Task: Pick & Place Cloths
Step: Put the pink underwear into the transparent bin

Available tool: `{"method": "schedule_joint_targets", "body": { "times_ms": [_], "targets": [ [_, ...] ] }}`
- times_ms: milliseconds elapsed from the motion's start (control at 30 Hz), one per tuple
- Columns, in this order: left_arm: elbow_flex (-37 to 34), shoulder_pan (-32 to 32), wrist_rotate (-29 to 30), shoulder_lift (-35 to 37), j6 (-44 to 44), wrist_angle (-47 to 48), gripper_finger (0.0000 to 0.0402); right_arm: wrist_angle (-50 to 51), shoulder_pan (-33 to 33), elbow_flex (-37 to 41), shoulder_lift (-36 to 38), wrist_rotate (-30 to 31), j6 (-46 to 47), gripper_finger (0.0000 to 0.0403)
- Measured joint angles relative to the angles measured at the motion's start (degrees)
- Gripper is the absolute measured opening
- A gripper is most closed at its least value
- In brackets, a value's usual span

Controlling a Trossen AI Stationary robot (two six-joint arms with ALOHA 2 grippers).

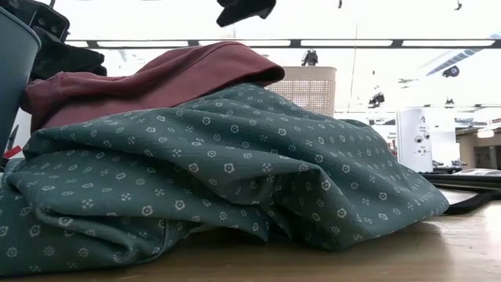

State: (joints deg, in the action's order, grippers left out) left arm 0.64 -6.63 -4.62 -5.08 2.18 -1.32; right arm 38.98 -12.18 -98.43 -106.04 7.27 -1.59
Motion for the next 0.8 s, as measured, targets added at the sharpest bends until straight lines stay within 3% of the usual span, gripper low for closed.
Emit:
{"method": "schedule_joint_targets", "body": {
  "times_ms": [367,800],
  "targets": [
    [0.00,0.01,0.00,0.00,0.00,-0.01,0.0026,-16.65,-4.94,13.36,-0.11,-3.30,10.91,0.0230],
    [0.00,0.02,-0.02,0.00,0.00,-0.04,0.0026,-25.76,-6.69,21.33,-1.09,-2.73,18.34,0.0224]
  ]
}}
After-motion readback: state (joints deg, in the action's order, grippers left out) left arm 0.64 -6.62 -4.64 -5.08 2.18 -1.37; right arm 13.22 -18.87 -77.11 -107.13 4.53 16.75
